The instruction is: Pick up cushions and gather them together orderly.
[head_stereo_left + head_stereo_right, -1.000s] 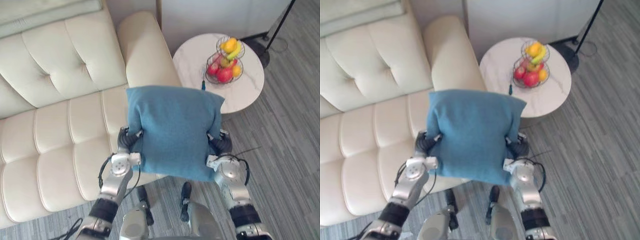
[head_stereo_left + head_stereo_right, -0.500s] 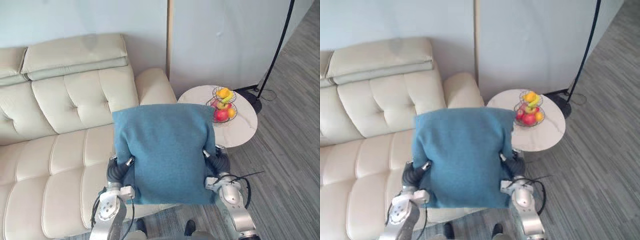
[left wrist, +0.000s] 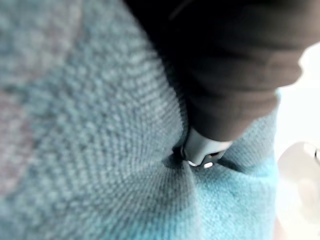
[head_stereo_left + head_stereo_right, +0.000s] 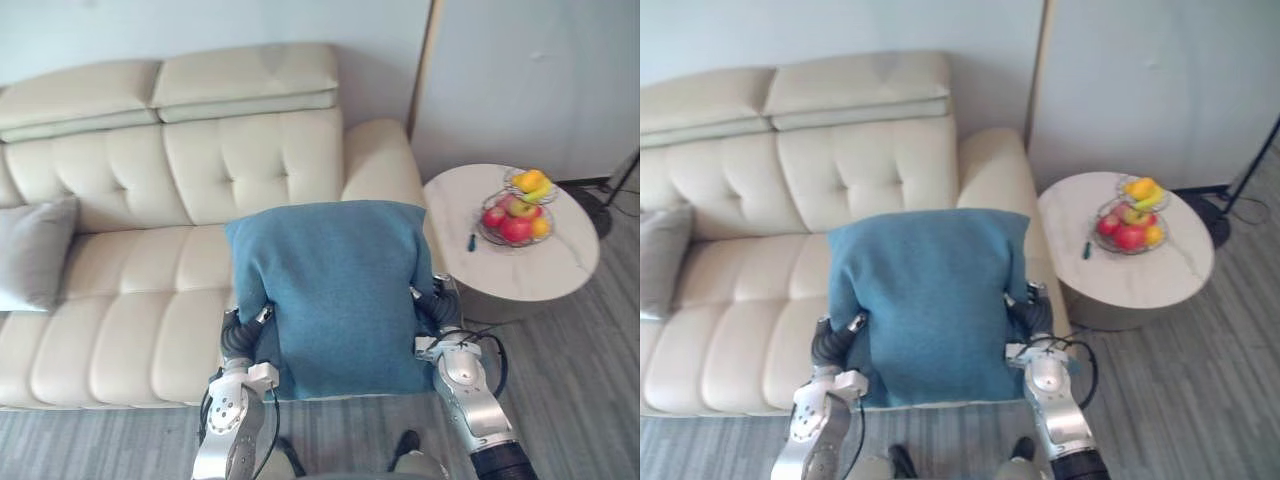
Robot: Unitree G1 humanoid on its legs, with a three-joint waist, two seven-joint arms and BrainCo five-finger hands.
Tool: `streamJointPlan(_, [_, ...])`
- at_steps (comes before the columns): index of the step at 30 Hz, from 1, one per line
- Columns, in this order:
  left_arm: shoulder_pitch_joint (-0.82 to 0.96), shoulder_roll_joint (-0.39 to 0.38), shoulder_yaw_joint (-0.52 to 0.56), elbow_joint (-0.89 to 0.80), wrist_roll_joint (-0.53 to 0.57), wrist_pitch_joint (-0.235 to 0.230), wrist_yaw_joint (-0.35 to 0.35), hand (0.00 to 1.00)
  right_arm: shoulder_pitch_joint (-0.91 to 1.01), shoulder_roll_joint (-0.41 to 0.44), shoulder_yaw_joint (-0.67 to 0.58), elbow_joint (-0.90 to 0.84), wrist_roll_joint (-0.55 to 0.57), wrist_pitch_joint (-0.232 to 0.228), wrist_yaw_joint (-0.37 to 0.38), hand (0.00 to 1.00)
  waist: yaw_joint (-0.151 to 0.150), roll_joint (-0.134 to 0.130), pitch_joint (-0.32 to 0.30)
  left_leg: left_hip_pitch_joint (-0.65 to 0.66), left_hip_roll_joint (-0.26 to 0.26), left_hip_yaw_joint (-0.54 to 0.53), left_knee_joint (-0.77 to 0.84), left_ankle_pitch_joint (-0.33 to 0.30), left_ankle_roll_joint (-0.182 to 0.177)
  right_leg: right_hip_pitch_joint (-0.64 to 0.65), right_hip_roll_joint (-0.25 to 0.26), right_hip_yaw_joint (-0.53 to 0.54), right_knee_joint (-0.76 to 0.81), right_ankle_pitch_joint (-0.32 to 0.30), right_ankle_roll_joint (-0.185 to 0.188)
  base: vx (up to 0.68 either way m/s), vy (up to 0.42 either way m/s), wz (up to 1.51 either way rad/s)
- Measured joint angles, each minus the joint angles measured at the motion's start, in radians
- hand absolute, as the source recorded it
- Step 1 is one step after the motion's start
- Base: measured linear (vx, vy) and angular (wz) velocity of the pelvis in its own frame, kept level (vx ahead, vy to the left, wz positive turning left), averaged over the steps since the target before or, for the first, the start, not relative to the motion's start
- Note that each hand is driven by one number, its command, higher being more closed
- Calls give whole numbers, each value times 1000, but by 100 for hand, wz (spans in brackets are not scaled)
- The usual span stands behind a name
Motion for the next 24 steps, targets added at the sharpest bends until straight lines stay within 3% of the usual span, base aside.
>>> streamJointPlan(2, [7,-1,-3,60,1,9,-8,100,49,19,-12,10,-26,10,4,100,-1,-12,12,38,-54,-40,-16,-21,35,-47,-96,33,213,34,-53,13,363,50])
streamJointPlan(3, [12,2,-3,64,2,14,-10,100,58,21,-12,16,-27,14,7,100,-2,-15,21,58,-62,-48,-24,-31,54,-74,-105,87,274,15,-93,28,282,42])
streamJointPlan(4, [25,18,-3,71,7,17,-17,100,68,32,-12,40,-27,18,12,100,-9,-17,28,82,-65,-65,-38,-37,66,-120,-64,220,386,-74,-99,36,140,45])
streamJointPlan(5, [27,35,-2,79,21,24,-20,100,81,55,-12,51,-27,22,18,100,-19,-30,34,104,-67,-83,-57,-39,77,-149,19,301,456,-173,-58,49,157,43])
streamJointPlan(6, [27,40,-2,80,21,25,-21,100,81,56,-12,55,-27,22,20,100,-22,-35,36,110,-71,-88,-65,-39,80,-154,40,304,463,-192,-55,78,93,40])
streamJointPlan(7, [32,56,-2,82,21,33,-24,100,82,65,-10,62,-26,25,29,100,-29,-42,35,120,-83,-91,-90,-39,82,-185,105,297,456,-228,-62,74,45,18])
streamJointPlan(8, [33,59,-2,83,21,36,-25,100,81,64,-10,62,-26,25,32,100,-31,-45,35,127,-88,-91,-102,-39,82,-195,131,284,439,-234,-70,115,36,21])
streamJointPlan(9, [34,60,-3,83,21,41,-31,100,81,56,-10,62,-25,25,40,100,-38,-49,33,137,-100,-94,-114,-39,81,-218,201,251,358,-234,-72,161,15,19])
streamJointPlan(11, [36,62,-11,83,23,45,-40,100,85,47,-11,62,-25,25,42,100,-51,-51,32,151,-121,-106,-126,-41,75,-213,242,257,260,-215,-79,212,-13,38])
streamJointPlan(12, [35,65,-26,83,25,49,-43,100,97,39,-13,61,-24,25,42,100,-63,-66,22,160,-159,-128,-131,-49,63,-212,261,333,180,-165,-118,281,-83,64])
streamJointPlan(13, [32,46,-43,94,31,54,-45,100,110,12,-16,61,-23,25,42,100,-76,-43,21,152,-152,-156,-102,-79,54,-212,267,340,194,-149,-141,300,-85,58])
streamJointPlan(14, [36,43,-49,91,33,53,-47,100,119,5,-17,57,-23,25,42,100,-77,-33,16,137,-141,-159,-79,-91,52,-211,269,330,193,-157,-138,325,-86,45])
streamJointPlan(16, [33,42,-61,93,40,53,-63,100,141,16,-48,36,-23,27,45,100,-77,-3,13,69,-68,-171,89,-157,23,-188,293,285,185,-197,-139,379,-97,36])
streamJointPlan(17, [37,41,-60,95,40,56,-64,100,152,22,-47,21,-23,33,45,100,-69,-7,22,50,-15,-155,216,-180,23,-133,325,277,154,-200,-146,356,-121,17])
streamJointPlan(18, [40,40,-59,95,40,58,-64,100,163,22,-47,1,-23,39,45,100,-63,-8,23,43,5,-147,269,-185,30,-108,336,278,139,-200,-147,345,-94,-7])
streamJointPlan(19, [50,32,-57,94,40,59,-66,100,200,20,-47,-78,-20,42,43,100,-48,-10,24,-3,56,-146,428,-197,38,-49,356,289,102,-205,-155,330,-17,-44])
streamJointPlan(20, [59,28,-56,91,39,59,-66,100,212,22,-47,-145,-18,41,41,100,-28,-14,21,-20,84,-151,485,-215,47,-22,362,315,85,-207,-158,305,19,-53])
streamJointPlan(24, [50,22,-39,53,39,55,-68,100,189,31,-48,-208,-18,24,37,100,-1,-28,25,-64,99,-261,369,-232,60,-12,355,396,75,-206,-153,184,128,-73])
